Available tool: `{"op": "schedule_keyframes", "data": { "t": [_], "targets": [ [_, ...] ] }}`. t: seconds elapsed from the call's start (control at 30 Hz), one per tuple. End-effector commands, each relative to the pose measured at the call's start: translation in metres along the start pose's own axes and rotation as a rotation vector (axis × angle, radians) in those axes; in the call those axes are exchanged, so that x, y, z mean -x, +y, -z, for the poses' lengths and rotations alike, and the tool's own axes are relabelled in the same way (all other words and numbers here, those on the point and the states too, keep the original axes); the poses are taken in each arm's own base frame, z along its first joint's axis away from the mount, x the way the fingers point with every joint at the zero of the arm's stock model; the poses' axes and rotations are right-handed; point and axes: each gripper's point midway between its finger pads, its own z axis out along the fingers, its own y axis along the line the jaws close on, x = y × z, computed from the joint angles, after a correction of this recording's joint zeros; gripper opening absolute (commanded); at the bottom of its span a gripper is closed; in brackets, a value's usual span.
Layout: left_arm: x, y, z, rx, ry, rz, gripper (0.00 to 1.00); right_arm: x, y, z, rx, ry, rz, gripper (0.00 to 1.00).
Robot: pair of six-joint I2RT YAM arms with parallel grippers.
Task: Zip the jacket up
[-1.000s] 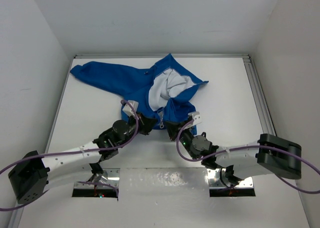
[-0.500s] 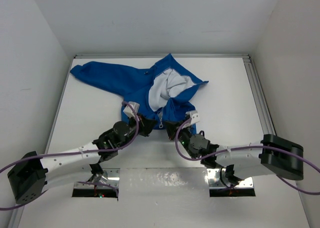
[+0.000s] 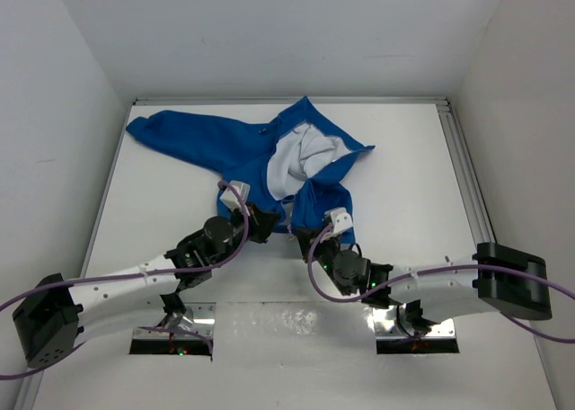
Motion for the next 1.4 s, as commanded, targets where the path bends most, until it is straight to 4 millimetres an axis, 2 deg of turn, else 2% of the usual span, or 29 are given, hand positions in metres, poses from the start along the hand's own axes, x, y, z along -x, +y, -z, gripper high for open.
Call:
{"op": "schedule_keyframes", "data": {
  "t": [0.0, 0.23, 0.63, 0.93, 1.2, 1.37],
  "targets": [
    [0.03, -0.02, 0.0, -0.041, -0.077, -0.006, 0.0, 0.026, 0.007, -0.003, -0.025, -0.062, -0.017, 0.0],
    [0.024, -0.022, 0.0, -0.023, -0.069, -0.059, 0.0, 0.031, 0.011, -0.011, -0.057, -0.043, 0.051, 0.0],
    [0.023, -0.022, 0.001, -0.021, -0.069, -0.062, 0.0, 0.031, 0.01, -0.011, -0.069, -0.049, 0.057, 0.0],
    [0.016, -0.03, 0.001, -0.033, -0.06, -0.07, 0.0, 0.034, 0.011, -0.012, -0.071, -0.054, 0.056, 0.0],
    [0.017, -0.031, 0.002, -0.023, -0.074, -0.067, 0.0, 0.031, 0.012, -0.013, -0.075, -0.047, 0.056, 0.0],
    [0.021, -0.026, 0.005, 0.002, -0.099, -0.048, 0.0, 0.028, 0.011, -0.01, -0.082, -0.045, 0.064, 0.0]
  ]
}}
